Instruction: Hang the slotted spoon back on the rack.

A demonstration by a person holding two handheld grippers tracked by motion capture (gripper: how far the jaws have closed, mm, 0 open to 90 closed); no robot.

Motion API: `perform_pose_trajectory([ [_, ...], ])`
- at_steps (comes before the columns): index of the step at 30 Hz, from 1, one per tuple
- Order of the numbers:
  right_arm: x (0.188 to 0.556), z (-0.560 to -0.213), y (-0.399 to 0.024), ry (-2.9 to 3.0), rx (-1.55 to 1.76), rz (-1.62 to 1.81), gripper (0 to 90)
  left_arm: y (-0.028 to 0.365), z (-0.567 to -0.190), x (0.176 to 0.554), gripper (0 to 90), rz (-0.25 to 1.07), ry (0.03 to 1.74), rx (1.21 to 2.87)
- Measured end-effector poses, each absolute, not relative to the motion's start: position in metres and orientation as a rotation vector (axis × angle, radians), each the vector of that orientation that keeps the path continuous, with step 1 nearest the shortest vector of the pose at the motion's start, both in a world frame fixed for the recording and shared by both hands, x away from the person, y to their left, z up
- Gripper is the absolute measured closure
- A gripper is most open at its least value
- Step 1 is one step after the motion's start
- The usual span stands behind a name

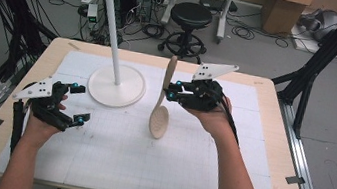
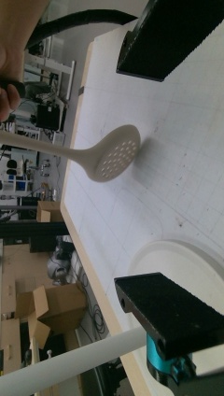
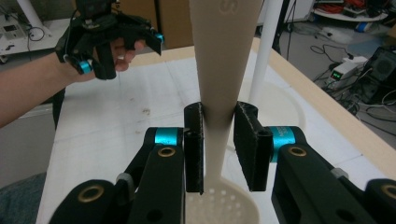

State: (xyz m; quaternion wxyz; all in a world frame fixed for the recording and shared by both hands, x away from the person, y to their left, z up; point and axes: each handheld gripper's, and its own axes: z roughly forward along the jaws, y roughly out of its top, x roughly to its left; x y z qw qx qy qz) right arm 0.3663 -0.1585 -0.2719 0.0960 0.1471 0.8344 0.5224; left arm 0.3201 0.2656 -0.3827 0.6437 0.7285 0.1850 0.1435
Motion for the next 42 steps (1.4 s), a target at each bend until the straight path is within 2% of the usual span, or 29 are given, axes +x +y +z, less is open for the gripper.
perform_pose_trajectory([
  [23,0.398,-0.217,-0.128,2.503,0.379,1.446,74.5,0.268,-0.381,0.319,1.7,0.328,0.422,1.639],
  [35,0.417,-0.18,-0.098,2.519,0.338,1.393,74.5,0.271,-0.38,0.318,1.7,0.334,0.419,1.629],
  [42,0.428,-0.17,-0.082,2.529,0.331,1.4,74.5,0.272,-0.378,0.318,1.7,0.343,0.413,1.624],
])
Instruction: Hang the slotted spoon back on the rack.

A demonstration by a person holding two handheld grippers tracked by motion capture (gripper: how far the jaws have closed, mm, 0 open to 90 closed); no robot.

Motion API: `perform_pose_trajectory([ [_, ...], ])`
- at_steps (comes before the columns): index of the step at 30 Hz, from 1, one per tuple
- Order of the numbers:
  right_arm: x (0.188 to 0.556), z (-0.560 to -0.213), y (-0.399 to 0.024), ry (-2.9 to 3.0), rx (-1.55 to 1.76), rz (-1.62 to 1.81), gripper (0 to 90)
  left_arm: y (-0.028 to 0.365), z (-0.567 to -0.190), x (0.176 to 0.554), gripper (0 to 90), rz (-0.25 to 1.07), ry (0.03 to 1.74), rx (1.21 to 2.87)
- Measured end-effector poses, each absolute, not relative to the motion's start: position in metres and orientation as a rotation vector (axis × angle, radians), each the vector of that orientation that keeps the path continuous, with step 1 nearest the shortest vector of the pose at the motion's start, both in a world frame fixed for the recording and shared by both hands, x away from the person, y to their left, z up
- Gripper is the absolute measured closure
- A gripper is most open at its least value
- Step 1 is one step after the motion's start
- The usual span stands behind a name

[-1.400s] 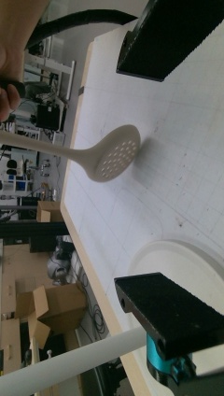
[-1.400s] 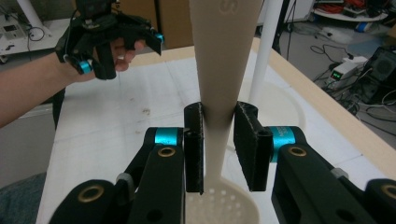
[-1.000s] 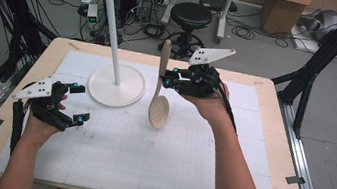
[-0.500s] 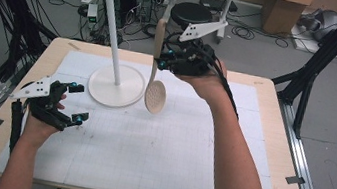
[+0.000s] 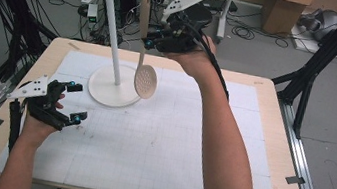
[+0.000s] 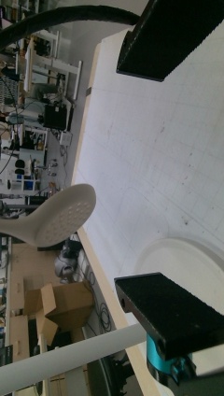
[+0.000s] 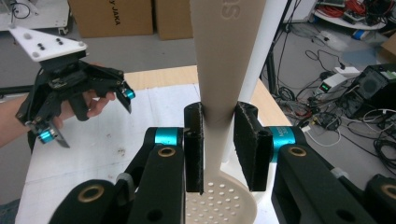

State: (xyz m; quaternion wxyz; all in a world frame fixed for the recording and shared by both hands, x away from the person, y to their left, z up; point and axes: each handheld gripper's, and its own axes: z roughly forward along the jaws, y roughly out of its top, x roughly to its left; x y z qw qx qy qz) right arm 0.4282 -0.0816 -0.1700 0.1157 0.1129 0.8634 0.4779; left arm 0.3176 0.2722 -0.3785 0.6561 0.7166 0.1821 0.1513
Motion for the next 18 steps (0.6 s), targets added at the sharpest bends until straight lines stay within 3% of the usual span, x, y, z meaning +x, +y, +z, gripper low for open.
perform_pose_trajectory([
  [18,0.465,-0.16,-0.05,2.561,0.369,1.366,74.4,0.274,-0.377,0.317,1.7,0.342,0.418,1.609],
])
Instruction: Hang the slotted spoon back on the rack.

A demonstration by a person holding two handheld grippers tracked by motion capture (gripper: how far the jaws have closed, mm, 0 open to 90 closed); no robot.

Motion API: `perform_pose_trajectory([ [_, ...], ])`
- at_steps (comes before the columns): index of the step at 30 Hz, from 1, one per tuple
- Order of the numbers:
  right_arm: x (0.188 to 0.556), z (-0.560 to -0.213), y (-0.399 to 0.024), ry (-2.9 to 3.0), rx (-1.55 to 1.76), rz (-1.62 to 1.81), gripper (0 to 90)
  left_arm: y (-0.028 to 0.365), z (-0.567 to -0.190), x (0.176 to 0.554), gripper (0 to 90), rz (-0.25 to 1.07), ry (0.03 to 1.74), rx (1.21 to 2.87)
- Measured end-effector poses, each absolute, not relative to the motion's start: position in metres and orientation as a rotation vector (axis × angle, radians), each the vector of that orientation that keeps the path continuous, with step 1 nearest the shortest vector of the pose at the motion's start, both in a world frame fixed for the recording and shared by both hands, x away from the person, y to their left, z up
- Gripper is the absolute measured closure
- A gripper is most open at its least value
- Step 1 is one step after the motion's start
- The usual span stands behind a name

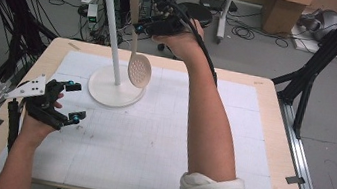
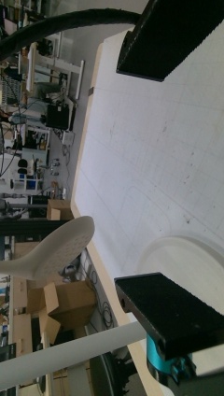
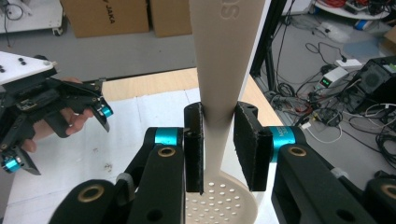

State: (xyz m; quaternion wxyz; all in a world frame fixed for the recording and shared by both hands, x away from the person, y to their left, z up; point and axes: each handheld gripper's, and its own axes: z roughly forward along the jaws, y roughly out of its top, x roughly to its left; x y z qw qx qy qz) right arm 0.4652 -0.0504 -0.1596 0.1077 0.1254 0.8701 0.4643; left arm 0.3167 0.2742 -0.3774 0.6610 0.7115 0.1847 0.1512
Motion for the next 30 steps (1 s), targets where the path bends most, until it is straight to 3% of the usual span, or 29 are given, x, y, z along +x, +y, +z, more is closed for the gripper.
perform_pose_trajectory([
  [30,0.485,-0.154,-0.014,2.589,0.38,1.303,74.4,0.276,-0.376,0.316,1.7,0.35,0.411,1.609],
])
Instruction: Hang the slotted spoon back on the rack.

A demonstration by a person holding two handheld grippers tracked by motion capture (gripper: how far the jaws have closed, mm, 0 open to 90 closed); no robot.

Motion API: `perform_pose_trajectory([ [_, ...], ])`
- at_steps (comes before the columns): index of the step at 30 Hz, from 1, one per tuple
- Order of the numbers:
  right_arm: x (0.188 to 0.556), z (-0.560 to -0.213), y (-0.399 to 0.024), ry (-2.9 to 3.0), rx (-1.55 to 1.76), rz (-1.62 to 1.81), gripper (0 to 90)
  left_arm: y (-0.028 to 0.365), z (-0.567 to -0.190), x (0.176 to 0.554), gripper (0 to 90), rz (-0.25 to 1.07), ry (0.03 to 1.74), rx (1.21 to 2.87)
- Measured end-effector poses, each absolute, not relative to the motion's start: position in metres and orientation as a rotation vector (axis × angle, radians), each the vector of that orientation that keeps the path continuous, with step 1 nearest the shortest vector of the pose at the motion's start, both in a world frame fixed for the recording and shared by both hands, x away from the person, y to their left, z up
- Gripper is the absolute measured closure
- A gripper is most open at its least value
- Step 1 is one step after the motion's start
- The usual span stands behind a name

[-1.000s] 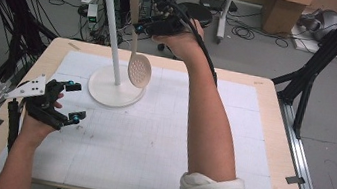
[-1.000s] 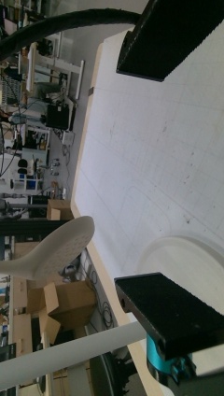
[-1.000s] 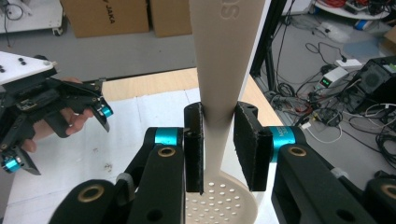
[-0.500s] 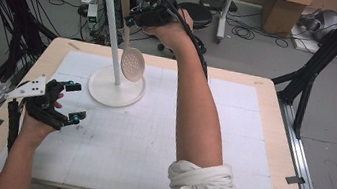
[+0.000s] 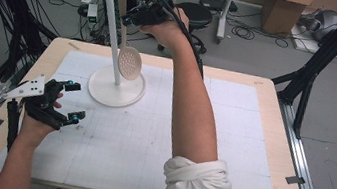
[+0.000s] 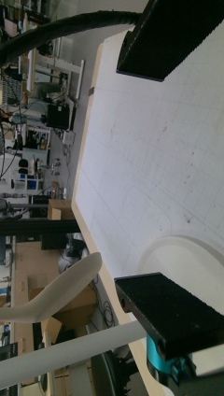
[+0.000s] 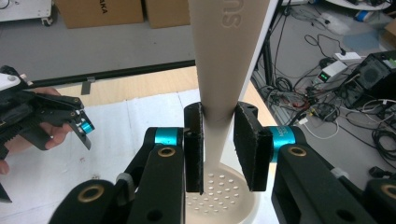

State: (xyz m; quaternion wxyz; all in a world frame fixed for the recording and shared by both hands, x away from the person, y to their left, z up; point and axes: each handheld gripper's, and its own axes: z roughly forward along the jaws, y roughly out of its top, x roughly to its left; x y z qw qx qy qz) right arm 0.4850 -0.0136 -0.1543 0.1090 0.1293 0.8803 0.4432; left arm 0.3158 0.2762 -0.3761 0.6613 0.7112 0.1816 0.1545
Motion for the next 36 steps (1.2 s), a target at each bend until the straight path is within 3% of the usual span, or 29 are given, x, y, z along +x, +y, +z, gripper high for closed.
perform_pose_trajectory([
  [36,0.498,-0.15,-0.005,2.599,0.449,1.215,74.4,0.279,-0.376,0.314,1.7,0.349,0.414,1.598],
])
